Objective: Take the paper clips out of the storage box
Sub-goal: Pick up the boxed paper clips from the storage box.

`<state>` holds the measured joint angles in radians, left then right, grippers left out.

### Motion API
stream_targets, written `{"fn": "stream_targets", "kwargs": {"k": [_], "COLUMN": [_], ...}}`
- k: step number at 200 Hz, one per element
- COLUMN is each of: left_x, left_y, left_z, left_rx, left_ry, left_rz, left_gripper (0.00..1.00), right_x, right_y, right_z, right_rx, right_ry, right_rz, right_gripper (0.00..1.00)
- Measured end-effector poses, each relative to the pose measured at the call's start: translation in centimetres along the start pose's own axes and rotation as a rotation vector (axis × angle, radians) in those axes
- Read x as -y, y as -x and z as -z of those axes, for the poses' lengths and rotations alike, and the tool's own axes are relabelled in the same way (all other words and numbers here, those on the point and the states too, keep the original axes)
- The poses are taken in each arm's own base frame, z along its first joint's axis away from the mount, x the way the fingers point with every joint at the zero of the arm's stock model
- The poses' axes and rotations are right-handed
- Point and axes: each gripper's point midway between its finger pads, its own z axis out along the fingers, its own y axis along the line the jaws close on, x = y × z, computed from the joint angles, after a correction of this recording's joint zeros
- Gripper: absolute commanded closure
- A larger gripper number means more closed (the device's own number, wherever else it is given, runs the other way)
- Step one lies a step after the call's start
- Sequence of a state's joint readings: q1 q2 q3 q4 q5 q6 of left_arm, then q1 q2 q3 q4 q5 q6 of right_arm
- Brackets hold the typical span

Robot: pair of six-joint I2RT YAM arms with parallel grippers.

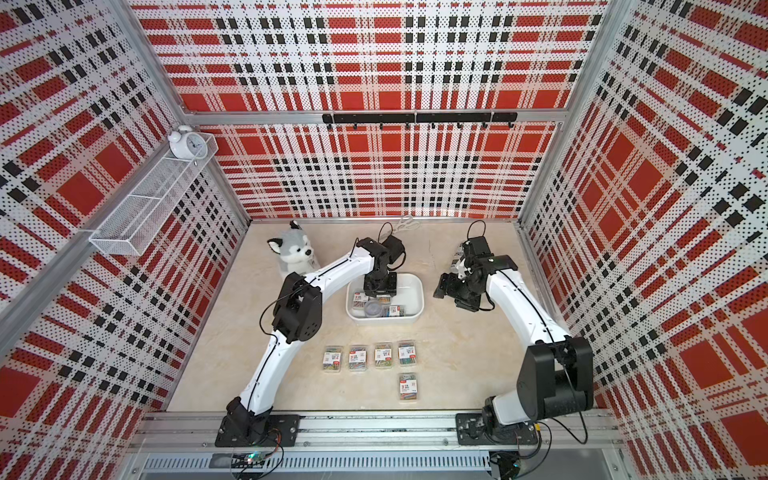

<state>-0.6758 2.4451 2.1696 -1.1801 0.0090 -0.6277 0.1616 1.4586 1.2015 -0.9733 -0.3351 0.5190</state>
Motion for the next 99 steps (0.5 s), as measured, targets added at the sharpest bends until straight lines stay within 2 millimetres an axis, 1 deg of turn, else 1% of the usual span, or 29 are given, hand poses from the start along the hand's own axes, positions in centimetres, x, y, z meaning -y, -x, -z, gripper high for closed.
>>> {"fn": "stream_targets", "kwargs": {"k": [19,37,51,99], "left_x": [-0.09,-0.36,-0.33,-0.35], "left_y": [-0.04,-0.18,-0.24,-0.41], "left_z": [-0.16,-0.86,-0.79,-0.78], "left_rx": [-0.002,-0.012,-0.013,-0.017], "left_ry": [0.005,0.021,0.023,0.035], "left_rz": [0.000,0.000,-0.002,-0.006], "left_gripper": [0.37,0.36,0.35,0.47], "right_x": [-0.01,-0.01,-0.01,-0.03], "right_y": [-0.01,-0.01,-0.02,0.00], "right_z": [-0.01,-0.01,-0.01,-0.01], "right_rx": [-0.001,-0.001,-0.001,-0.001], "right_ry": [0.001,0.001,0.001,0.002], "right_rz": [-0.001,-0.002,-0.002,-0.002], "right_gripper": [0.19,0.19,0.19,0.19]}}
